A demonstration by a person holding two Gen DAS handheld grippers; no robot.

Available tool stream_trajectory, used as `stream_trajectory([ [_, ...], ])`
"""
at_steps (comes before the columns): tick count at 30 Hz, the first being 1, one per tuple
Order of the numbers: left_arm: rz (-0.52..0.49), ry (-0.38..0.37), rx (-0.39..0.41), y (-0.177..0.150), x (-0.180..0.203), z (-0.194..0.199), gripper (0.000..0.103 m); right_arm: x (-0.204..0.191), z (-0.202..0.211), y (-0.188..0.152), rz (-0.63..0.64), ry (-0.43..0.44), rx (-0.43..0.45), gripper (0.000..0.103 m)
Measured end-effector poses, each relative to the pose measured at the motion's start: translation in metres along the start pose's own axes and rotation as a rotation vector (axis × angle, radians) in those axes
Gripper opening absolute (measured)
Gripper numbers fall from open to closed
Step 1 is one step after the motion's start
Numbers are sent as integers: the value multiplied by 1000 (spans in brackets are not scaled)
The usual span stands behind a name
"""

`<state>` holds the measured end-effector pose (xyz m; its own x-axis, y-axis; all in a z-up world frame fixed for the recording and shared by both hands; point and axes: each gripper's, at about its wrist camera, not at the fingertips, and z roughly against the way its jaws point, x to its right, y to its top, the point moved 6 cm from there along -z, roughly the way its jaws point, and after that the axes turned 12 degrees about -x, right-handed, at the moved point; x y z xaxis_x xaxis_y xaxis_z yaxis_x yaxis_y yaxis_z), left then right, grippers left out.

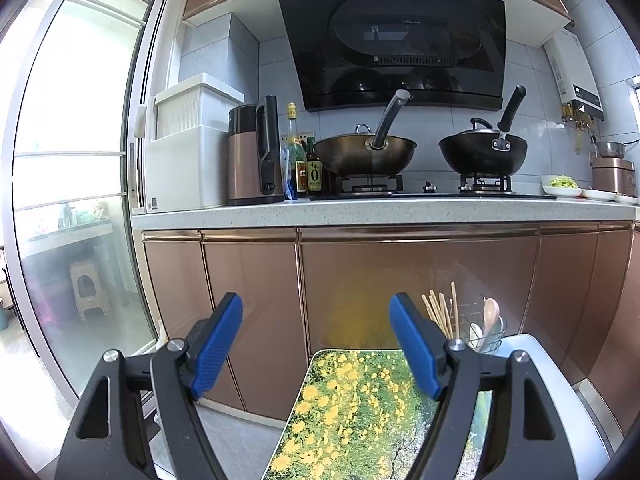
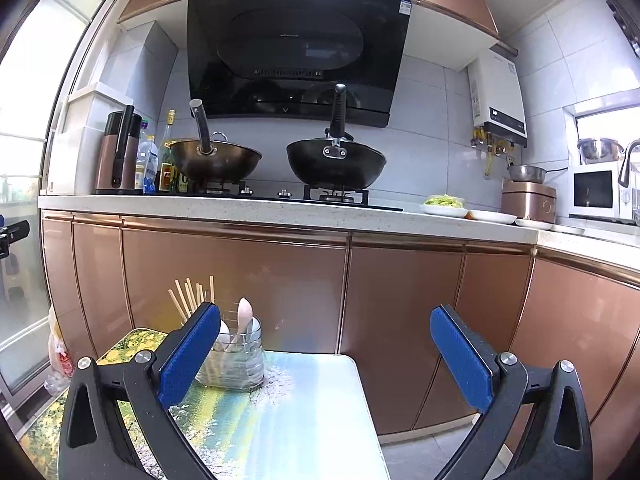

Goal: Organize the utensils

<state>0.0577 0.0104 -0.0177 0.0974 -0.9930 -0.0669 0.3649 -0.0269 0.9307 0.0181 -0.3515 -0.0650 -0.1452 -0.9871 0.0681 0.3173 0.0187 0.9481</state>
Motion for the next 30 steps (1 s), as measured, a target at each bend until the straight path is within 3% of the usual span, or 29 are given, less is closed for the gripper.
stream_trajectory([
  [19, 7, -26, 37, 22, 7, 5, 75, -7, 4, 30, 16, 14, 57, 103],
  [30, 14, -35, 32, 21, 5, 7, 75, -14, 1, 35, 19, 20, 38, 103],
])
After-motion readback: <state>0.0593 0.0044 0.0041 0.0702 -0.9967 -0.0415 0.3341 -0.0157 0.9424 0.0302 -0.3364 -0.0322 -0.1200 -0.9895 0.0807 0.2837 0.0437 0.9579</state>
